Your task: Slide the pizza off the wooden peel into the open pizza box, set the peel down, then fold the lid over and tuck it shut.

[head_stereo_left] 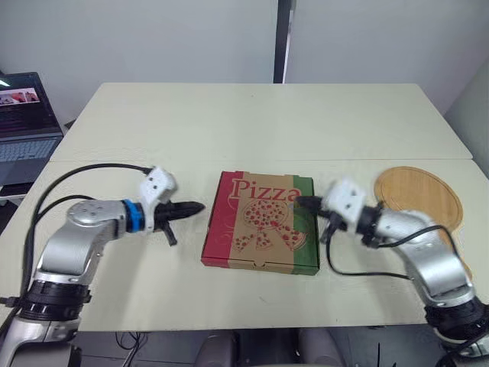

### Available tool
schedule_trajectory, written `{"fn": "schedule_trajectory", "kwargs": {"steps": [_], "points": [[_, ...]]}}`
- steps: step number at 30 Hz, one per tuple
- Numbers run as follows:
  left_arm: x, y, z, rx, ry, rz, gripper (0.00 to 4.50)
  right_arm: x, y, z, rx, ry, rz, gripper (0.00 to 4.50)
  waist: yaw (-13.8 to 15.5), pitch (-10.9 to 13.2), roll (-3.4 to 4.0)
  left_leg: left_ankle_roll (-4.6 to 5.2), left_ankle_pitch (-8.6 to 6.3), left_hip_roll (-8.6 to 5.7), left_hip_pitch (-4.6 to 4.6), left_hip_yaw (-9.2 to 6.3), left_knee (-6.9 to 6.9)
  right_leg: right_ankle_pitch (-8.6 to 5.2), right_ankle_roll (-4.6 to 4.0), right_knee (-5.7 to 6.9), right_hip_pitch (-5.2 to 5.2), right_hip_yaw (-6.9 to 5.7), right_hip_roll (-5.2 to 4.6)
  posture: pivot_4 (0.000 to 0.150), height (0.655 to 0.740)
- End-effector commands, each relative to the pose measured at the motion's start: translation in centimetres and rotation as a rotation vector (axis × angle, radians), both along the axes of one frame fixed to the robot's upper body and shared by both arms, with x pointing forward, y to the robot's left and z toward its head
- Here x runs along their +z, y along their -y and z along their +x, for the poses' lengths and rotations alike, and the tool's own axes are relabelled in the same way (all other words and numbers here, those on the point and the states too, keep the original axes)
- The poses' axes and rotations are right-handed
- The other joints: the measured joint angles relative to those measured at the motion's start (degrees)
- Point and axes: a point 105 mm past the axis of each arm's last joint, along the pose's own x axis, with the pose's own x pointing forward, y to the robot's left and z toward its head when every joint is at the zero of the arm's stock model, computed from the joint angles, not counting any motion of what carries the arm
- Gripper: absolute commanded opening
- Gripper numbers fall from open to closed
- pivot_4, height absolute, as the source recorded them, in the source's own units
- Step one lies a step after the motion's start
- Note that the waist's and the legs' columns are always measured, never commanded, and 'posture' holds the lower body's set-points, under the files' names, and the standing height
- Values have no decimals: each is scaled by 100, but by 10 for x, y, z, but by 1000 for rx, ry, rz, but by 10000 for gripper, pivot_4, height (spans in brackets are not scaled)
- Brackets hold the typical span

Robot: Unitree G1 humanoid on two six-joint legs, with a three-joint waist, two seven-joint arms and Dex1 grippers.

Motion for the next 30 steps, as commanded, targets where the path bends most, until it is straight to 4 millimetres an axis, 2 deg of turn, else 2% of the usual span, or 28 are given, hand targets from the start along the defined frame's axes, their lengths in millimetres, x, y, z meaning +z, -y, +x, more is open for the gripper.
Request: {"fn": "schedule_trajectory", "kwargs": {"steps": [1, 5, 10, 16, 30], "points": [[-14, 9, -7, 18, -13, -7, 0, -14, 31, 6, -133, -18, -68, 274, 12, 0, 0, 0, 0, -2, 0, 2, -1, 0, 0, -1, 1, 1, -3, 1500, 7400], [-28, 30, -20, -32, -78, -42, 0, -41, 39, 2, -150, -91, -137, 274, 9, 1, -2, 0, 0, -7, -5, 5, 0, 0, 0, -2, -1, 1, -9, 1500, 7400], [-39, 51, -42, -120, -168, -62, 0, -59, 19, -11, -48, -175, -125, 274, -20, 1, -1, 1, 0, -3, 1, 8, -1, 0, 1, 2, 1, 2, -7, 1500, 7400], [-40, 58, -36, -122, -150, -59, 0, -62, 7, -6, -17, -172, -121, 274, -6, 1, -1, 1, 0, -5, 0, 8, 2, 1, 2, 0, 3, 3, -8, 1500, 7400], [-33, 52, -21, -92, -82, -56, 0, -64, 10, -12, -7, -200, -126, 274, -4, 1, -1, 0, 0, -4, 0, 7, 1, 1, 1, -1, 2, 2, -7, 1500, 7400]]}}
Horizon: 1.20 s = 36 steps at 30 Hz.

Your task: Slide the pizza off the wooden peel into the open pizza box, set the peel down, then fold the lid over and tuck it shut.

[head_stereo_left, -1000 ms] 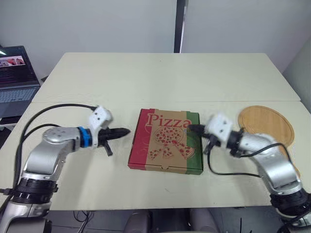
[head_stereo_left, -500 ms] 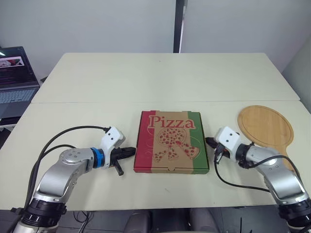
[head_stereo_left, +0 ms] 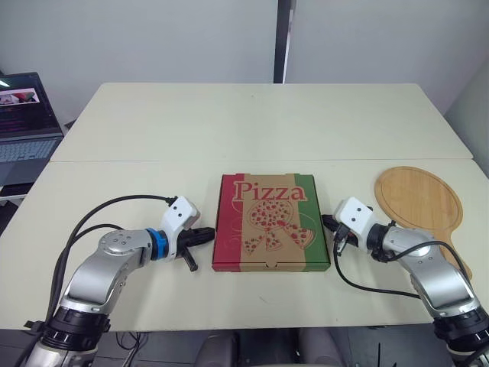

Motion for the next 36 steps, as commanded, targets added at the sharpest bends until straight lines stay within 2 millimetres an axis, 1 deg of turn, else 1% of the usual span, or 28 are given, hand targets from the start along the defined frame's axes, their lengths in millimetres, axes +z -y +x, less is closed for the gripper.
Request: {"fn": "schedule_trajectory", "kwargs": {"steps": [1, 11, 14, 16, 18, 21, 22, 23, 25, 26, 27, 29, 32, 33, 36], "points": [[12, 8, 5, -31, 65, -16, 0, 9, -9, -7, 56, 25, 15, 274, 0, 0, 0, 0, 0, 0, 0, 0, 0, 0, 0, 0, 0, 0, 0, 1500, 7400], [15, 6, 13, -33, 85, -9, 0, 9, -8, -9, 44, 23, 17, 274, 0, 0, 0, 0, 0, 0, 0, 0, 0, 0, 0, 0, 0, 0, 0, 1500, 7400], [15, 5, 13, -34, 86, -5, 0, 9, -4, -7, 18, 31, 3, 274, 0, 0, 0, 0, 0, 0, -1, 0, 0, 0, 0, 0, 0, 0, 0, 1500, 7400], [16, -1, 12, -18, 90, 0, 0, 11, 3, -6, -3, 34, -2, 274, 0, 0, 0, 0, 0, 0, -1, 0, 0, 0, 0, 0, 0, 0, 0, 1500, 7400], [19, -16, 12, 23, 108, 26, 0, 19, 14, -5, -38, 43, 9, 274, 1, 0, 0, 0, 0, -1, -1, 0, 0, 0, 0, 0, 0, 0, 0, 1500, 7400], [25, -45, 5, 94, 107, 40, 0, 32, 41, -7, -77, 84, -5, 274, 0, 1, 0, 0, 0, 0, -1, 0, -1, 0, 0, -1, -2, 1, 0, 1500, 7400], [24, -56, 0, 109, 100, 60, 0, 37, 51, -8, -89, 94, -6, 274, -2, 1, 1, 0, 0, 0, -2, 1, -2, 0, 0, -2, -3, 0, 0, 1500, 7400], [24, -70, -6, 137, 112, 103, 0, 41, 64, -10, -107, 101, -14, 274, -6, 1, 1, 1, -1, 1, -2, 2, -3, 0, 0, -2, -3, 0, 0, 1500, 7400], [24, -91, -15, 177, 126, 178, 0, 47, 85, -14, -128, 110, -35, 274, -7, 1, 1, 3, -2, 2, 1, 6, -8, -1, 0, -3, -2, 2, 0, 1500, 7400], [24, -107, -22, 206, 129, 218, 0, 52, 102, -17, -150, 108, -60, 274, -1, 1, 1, 3, -2, 2, 1, 7, -8, -1, 0, -4, -1, 2, 0, 1500, 7400], [25, -117, -26, 222, 129, 241, 0, 55, 113, -20, -163, 107, -77, 274, 0, 1, 1, 3, -2, 2, 1, 8, -6, -1, 0, -5, 1, 2, -1, 1500, 7400], [29, -144, -35, 277, 138, 293, 0, 61, 145, -29, -210, 89, -137, 274, 14, 2, 0, 4, -2, 2, 2, 10, -5, -1, 0, -6, 3, 3, -1, 1500, 7400], [32, -164, -40, 326, 141, 311, 0, 64, 176, -39, -260, 29, -156, 274, 33, 3, 0, 4, -2, 0, 2, 13, -4, -2, 0, -7, 6, 3, -2, 1500, 7400], [34, -170, -41, 342, 142, 308, 0, 65, 189, -42, -291, 14, -163, 274, 32, 3, -1, 5, -2, 1, 3, 13, -4, -2, 0, -8, 9, 2, -2, 1500, 7400], [37, -177, -39, 368, 157, 300, 0, 66, 213, -47, -349, -3, -178, 274, 13, 3, 0, 5, -2, 2, 7, 16, -4, -3, 0, -8, 12, 3, -2, 1500, 7400]]}}
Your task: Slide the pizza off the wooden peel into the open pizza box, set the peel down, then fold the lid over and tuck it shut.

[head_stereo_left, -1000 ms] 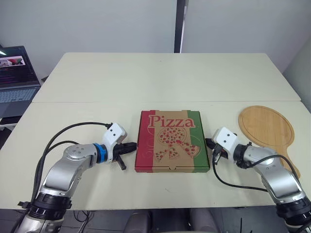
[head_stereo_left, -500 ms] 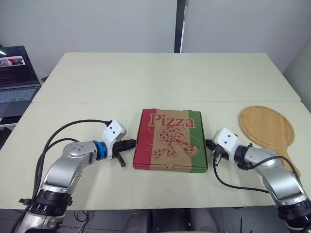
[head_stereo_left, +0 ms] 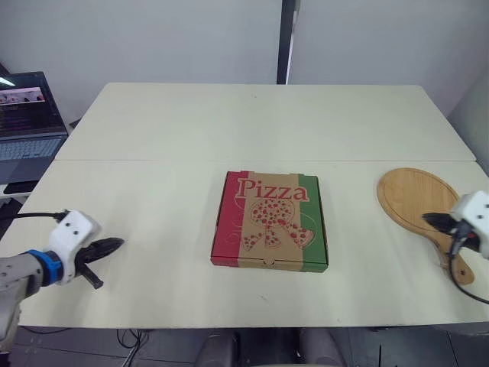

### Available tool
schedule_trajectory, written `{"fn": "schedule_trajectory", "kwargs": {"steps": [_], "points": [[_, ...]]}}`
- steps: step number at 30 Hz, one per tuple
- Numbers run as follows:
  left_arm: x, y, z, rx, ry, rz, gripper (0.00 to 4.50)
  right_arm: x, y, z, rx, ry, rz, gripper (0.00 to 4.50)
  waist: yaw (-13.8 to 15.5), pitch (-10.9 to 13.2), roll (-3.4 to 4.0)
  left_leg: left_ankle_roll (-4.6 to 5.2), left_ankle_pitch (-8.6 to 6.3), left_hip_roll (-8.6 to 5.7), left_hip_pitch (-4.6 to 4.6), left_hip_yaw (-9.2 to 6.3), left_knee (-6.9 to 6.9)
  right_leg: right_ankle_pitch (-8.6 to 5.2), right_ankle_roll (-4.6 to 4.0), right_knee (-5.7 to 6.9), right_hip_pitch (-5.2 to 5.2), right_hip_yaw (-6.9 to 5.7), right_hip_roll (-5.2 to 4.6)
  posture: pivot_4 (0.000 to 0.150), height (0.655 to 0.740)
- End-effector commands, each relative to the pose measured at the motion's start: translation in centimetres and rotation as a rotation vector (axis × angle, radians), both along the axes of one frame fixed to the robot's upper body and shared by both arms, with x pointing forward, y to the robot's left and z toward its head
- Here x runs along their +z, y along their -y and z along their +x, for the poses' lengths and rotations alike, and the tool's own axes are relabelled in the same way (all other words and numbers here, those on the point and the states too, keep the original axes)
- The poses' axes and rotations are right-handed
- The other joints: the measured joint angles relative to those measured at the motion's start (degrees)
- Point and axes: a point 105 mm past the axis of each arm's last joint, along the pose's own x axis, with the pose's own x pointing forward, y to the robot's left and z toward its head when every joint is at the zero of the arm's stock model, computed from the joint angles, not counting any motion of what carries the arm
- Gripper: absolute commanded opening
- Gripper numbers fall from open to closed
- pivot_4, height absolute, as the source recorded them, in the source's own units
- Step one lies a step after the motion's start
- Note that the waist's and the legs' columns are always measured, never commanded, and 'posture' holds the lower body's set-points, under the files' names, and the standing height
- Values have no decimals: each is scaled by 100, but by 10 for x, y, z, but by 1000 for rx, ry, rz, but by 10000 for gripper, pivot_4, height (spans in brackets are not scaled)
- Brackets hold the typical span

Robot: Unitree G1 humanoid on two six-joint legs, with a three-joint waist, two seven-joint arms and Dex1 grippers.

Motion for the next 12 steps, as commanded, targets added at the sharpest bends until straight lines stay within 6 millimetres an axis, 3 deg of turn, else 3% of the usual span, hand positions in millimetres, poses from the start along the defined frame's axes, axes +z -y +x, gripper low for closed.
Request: {"fn": "schedule_trajectory", "kwargs": {"steps": [1, 12], "points": [[15, -7, 6, 9, 64, 14, 0, 11, 23, -5, -43, 22, -26, 274, -20, 0, 0, 0, 0, 1, 1, 2, -1, 0, 0, 1, 0, 1, 0, 1500, 7400], [10, 5, 19, 17, 72, -63, 0, 8, 52, -4, -111, 14, -77, 274, -42, 0, 2, 0, 0, 3, 6, 11, -2, 1, 0, 3, -3, 8, 1, 1500, 7400]]}}
